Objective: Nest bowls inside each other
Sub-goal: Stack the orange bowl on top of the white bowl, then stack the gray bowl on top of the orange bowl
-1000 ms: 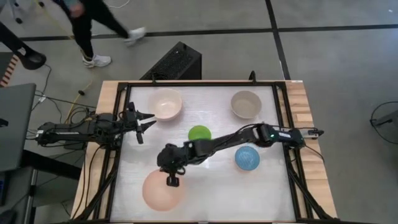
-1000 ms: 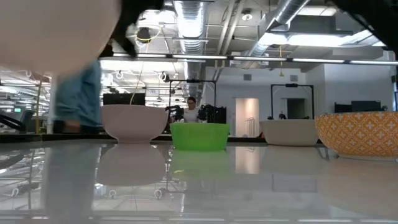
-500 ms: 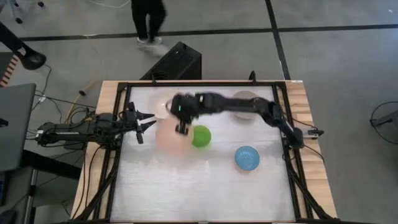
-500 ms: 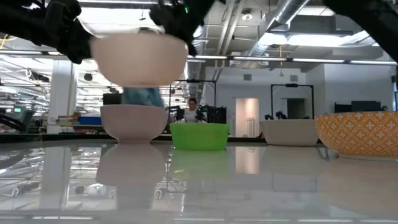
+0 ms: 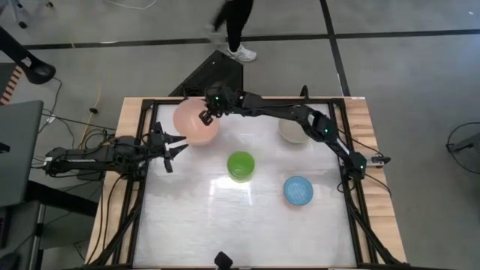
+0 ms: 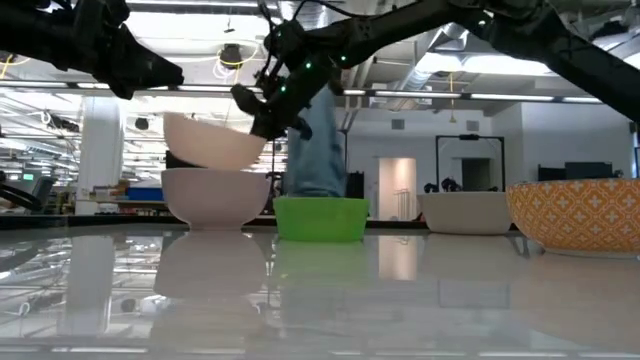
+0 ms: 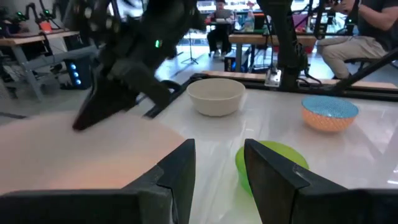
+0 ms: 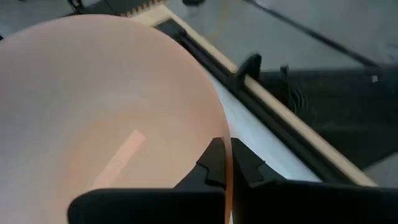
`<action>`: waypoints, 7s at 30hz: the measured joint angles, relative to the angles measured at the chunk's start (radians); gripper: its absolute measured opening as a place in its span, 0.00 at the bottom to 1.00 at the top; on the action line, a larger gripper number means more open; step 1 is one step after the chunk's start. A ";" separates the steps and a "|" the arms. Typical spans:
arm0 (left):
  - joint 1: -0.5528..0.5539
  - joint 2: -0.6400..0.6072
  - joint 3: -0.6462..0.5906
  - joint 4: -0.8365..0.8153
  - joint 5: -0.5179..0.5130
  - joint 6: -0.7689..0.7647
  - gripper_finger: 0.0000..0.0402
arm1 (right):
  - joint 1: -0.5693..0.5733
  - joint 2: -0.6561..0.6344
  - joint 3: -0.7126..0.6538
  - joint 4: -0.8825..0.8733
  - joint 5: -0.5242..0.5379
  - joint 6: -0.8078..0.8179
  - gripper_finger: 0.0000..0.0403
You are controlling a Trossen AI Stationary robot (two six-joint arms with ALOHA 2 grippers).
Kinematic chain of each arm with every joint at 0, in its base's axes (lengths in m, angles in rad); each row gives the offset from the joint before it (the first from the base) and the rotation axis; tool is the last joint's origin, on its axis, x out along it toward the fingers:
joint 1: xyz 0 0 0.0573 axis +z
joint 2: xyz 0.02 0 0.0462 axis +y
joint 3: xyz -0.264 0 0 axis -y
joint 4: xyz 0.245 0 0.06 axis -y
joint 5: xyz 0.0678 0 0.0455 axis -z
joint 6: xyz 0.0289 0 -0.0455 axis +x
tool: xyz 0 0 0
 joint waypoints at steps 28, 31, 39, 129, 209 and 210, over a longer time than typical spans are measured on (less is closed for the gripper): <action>0.000 0.000 0.000 -0.005 -0.003 0.014 0.32 | -0.028 0.095 0.001 0.009 0.005 0.024 0.19; 0.000 0.000 0.000 -0.005 -0.002 0.010 0.32 | -0.028 0.094 0.000 0.009 0.005 0.022 0.26; 0.000 0.000 0.000 -0.005 0.011 0.001 0.32 | -0.030 0.089 0.059 -0.009 0.034 -0.091 0.46; 0.000 0.000 -0.001 0.000 0.016 -0.002 0.32 | -0.470 -0.990 -1.400 -0.297 0.027 0.233 0.43; 0.000 0.000 -0.001 0.022 0.091 0.004 0.32 | -0.024 0.005 0.071 -0.197 -0.234 0.180 0.01; 0.000 0.000 -0.001 0.022 0.091 0.004 0.32 | -0.026 0.007 0.071 -0.185 -0.234 0.184 0.01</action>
